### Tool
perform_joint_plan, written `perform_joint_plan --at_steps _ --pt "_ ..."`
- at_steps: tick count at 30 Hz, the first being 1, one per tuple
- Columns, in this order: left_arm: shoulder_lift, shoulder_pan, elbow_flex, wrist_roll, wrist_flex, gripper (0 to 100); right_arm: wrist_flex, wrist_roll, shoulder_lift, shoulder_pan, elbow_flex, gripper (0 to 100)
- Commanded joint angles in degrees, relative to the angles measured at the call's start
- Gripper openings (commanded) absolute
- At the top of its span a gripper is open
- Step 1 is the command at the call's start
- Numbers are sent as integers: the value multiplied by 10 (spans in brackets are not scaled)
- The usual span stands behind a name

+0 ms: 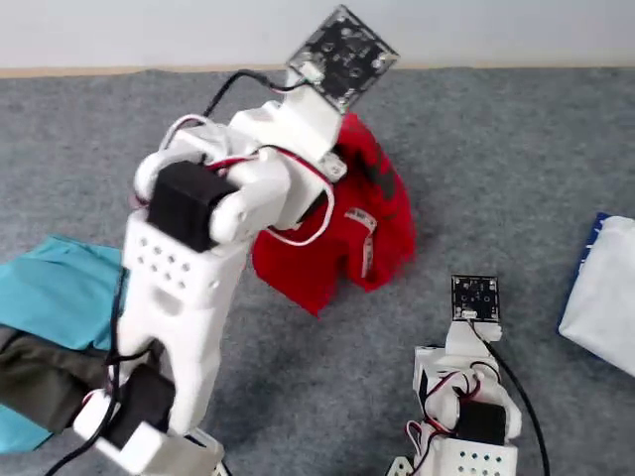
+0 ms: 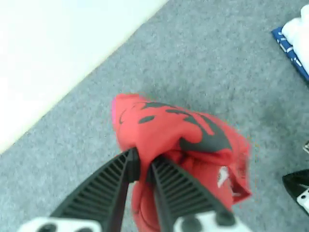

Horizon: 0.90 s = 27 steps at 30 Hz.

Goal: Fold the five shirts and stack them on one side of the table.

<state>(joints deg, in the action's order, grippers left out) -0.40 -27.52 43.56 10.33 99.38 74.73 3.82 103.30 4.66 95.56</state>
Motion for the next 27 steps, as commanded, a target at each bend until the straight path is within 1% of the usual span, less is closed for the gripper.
perform_joint_plan --at_steps 1,3,4,7,9,13,16,19,23,25,27 --pt "-35 10 -32 -6 11 6 3 -3 6 -4 9 10" --pt "-40 16 -73 -7 11 18 3 -3 6 -4 9 10" --pt "-44 16 -95 -14 11 42 3 -3 6 -4 9 10" --pt "-75 20 -141 -68 11 142 3 -3 6 -5 9 10" --pt "-100 21 -153 -91 11 180 3 -3 6 -5 9 10" --pt "-141 26 -166 -91 11 181 3 -3 6 -5 9 11" --pt "-162 66 -167 -91 11 181 2 -6 6 -5 9 11" --pt "-180 130 -179 -91 11 181 -1 -5 6 -10 9 11" --pt "-211 211 -247 -81 11 178 -7 -2 7 -15 -4 11" --pt "-232 243 -291 -70 11 152 -23 1 6 -13 -29 11" --pt "-261 277 -329 -55 11 121 -42 36 6 -17 -58 11"
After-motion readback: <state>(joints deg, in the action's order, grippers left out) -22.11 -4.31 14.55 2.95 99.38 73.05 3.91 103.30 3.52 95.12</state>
